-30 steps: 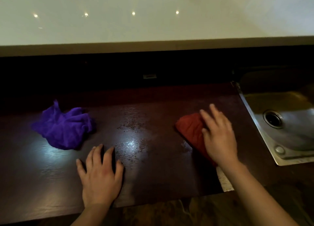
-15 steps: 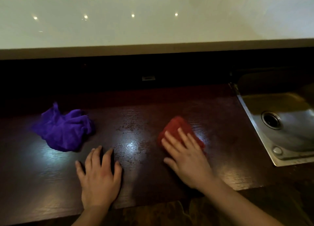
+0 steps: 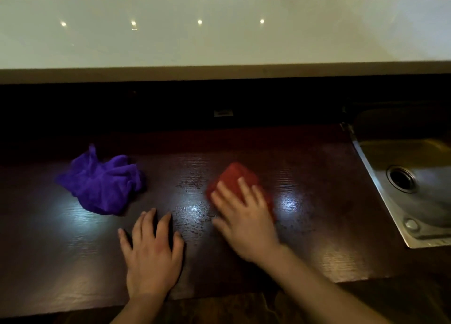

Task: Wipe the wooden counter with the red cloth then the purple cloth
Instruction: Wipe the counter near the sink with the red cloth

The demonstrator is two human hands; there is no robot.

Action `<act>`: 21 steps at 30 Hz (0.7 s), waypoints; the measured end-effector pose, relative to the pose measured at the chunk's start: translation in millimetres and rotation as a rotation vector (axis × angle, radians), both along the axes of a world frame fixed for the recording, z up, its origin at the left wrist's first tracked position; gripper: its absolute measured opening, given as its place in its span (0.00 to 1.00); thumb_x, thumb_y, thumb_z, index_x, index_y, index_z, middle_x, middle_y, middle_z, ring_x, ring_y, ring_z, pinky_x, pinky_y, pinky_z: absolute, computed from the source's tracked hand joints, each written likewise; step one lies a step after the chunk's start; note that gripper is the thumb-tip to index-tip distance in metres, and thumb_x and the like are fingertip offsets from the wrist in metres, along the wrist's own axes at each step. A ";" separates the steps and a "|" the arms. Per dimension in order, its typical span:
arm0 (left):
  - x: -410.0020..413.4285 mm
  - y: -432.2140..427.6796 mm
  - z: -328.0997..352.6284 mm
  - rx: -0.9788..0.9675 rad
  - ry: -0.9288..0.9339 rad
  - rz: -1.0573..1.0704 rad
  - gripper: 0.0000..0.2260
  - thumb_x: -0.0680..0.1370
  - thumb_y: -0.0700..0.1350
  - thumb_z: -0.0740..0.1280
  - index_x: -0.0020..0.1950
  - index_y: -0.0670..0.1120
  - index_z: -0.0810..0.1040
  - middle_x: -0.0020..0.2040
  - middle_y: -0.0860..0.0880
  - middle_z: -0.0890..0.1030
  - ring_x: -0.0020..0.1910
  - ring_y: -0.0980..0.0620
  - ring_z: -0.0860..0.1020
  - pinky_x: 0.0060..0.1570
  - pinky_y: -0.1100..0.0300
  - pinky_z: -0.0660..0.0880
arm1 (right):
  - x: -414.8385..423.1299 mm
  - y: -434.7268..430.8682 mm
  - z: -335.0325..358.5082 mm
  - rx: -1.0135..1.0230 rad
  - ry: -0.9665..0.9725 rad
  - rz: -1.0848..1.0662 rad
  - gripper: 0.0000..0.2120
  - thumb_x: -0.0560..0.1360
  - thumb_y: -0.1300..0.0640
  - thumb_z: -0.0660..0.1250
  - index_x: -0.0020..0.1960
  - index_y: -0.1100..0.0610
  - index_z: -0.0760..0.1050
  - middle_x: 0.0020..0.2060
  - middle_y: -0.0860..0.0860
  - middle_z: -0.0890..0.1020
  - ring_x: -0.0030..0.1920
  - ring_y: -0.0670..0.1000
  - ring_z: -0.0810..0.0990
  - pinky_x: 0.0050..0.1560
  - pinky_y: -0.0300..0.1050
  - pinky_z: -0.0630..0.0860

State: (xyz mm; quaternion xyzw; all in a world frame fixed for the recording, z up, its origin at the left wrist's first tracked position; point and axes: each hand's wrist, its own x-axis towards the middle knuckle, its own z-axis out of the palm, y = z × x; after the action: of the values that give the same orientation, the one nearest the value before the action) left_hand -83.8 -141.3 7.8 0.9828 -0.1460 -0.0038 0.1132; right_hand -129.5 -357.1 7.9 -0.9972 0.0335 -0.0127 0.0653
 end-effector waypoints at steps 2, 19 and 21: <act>0.1 0.5 0.4 -0.001 -0.002 -0.001 0.23 0.74 0.55 0.55 0.65 0.48 0.74 0.69 0.41 0.72 0.71 0.40 0.66 0.69 0.29 0.56 | -26.9 22.6 -6.9 0.006 0.019 0.207 0.25 0.80 0.37 0.50 0.76 0.40 0.56 0.77 0.42 0.58 0.78 0.58 0.51 0.75 0.61 0.49; -1.5 3.8 12.1 -0.207 0.033 0.065 0.28 0.74 0.54 0.54 0.72 0.43 0.69 0.69 0.43 0.74 0.71 0.45 0.69 0.73 0.34 0.53 | 33.0 56.1 -3.7 0.050 0.023 0.415 0.23 0.81 0.42 0.50 0.75 0.40 0.56 0.77 0.41 0.60 0.78 0.55 0.52 0.75 0.58 0.49; -2.4 3.6 11.6 -0.189 0.029 0.052 0.27 0.75 0.54 0.54 0.71 0.44 0.70 0.69 0.42 0.74 0.72 0.45 0.68 0.73 0.34 0.53 | 24.7 31.8 -7.2 0.015 0.012 0.445 0.23 0.81 0.42 0.51 0.75 0.38 0.55 0.77 0.40 0.59 0.78 0.54 0.53 0.75 0.56 0.49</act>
State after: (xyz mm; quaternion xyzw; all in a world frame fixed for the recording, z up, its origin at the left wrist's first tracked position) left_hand -86.3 -137.6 19.4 0.9710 -0.1184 -0.0014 0.2078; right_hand -104.8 -325.3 0.7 -0.9796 -0.1867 0.0082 0.0735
